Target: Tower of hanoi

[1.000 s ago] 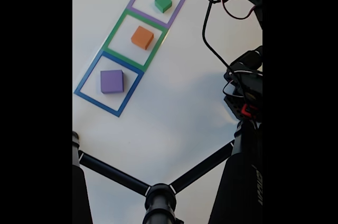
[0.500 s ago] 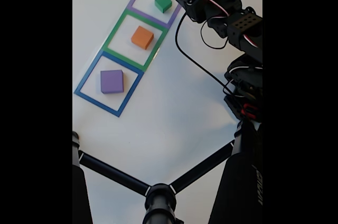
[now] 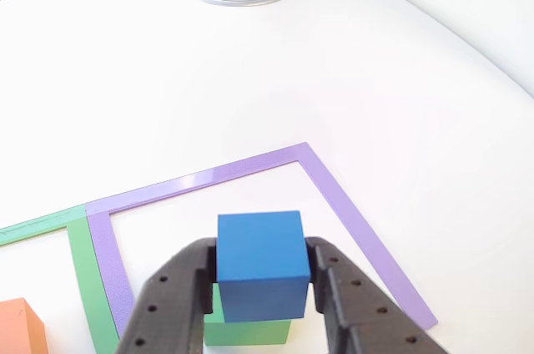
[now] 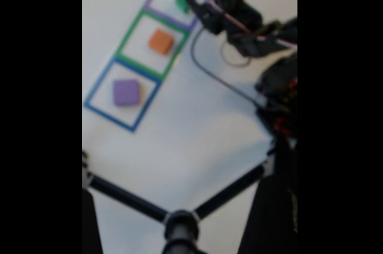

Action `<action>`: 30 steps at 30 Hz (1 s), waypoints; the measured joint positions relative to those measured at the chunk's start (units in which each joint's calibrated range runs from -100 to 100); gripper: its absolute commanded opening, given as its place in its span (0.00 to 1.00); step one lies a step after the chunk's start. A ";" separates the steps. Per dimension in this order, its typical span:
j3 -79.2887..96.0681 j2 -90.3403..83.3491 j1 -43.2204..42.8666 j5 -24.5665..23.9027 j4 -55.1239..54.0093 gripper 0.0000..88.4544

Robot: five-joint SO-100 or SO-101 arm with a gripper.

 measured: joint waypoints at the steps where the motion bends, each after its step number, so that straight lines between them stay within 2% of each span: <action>1: -0.44 2.20 0.00 0.00 -2.02 0.05; 10: -4.96 16.04 -0.47 0.00 -12.82 0.05; 30: -8.85 23.89 -1.29 0.00 -17.65 0.05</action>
